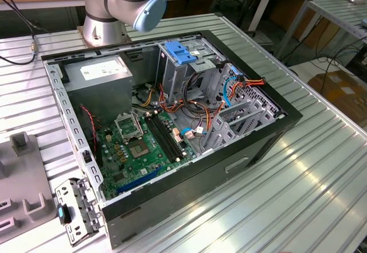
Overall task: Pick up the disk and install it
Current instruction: 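Pick up the disk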
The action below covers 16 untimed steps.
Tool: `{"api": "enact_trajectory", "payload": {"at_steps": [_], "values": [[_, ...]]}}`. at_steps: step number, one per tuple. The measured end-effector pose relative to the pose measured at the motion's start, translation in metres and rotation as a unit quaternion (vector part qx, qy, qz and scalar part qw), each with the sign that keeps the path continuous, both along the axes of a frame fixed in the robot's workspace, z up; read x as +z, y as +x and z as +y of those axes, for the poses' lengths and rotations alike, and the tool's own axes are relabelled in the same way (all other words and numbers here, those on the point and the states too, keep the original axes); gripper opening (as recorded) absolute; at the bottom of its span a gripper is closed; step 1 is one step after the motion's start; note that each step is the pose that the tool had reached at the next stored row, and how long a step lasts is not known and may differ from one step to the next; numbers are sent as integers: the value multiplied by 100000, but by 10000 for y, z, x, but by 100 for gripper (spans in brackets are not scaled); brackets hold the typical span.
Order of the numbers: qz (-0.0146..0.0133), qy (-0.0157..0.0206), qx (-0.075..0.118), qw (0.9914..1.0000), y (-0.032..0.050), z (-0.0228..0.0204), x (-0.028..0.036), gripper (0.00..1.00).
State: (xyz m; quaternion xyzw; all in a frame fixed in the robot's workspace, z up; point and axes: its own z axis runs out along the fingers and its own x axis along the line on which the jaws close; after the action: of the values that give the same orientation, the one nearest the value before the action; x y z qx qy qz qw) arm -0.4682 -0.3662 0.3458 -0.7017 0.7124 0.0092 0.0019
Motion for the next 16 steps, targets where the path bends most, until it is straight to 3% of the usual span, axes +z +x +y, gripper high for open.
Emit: {"api": "enact_trajectory", "payload": {"at_steps": [16], "values": [[-2,29,-2,100000,0,0,41,37]]}}
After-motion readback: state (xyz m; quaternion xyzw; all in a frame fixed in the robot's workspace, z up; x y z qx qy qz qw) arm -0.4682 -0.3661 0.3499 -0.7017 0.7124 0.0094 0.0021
